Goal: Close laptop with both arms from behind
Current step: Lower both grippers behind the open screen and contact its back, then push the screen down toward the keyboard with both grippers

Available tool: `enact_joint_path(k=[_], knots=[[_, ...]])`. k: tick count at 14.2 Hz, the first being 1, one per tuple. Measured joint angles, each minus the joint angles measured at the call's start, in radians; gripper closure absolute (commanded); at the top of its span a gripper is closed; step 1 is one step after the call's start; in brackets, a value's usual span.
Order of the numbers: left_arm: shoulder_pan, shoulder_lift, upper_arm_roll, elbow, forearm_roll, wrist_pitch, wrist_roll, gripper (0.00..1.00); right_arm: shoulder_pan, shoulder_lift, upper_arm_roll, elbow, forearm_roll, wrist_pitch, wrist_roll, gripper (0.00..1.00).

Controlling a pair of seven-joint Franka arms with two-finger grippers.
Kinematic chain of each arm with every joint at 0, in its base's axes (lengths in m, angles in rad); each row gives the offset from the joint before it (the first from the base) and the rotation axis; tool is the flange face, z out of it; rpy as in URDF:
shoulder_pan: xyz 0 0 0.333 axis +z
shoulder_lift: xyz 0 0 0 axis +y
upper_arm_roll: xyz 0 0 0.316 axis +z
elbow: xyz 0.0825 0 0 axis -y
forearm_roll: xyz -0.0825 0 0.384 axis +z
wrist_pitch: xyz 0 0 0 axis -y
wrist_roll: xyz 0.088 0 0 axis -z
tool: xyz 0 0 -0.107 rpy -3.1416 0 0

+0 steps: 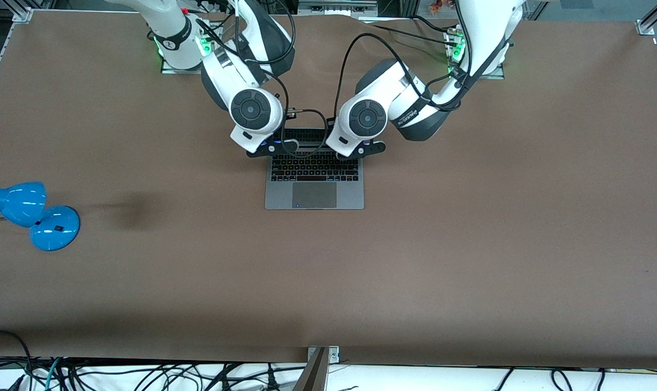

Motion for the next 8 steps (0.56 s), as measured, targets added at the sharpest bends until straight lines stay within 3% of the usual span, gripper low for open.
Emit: enact_joint_path(k=[8], knots=[[0.005, 0.099, 0.006, 0.082, 0.09, 0.01, 0.0, 1.0, -0.009, 0.043, -0.011, 0.009, -0.042, 0.151, 0.0, 1.0]])
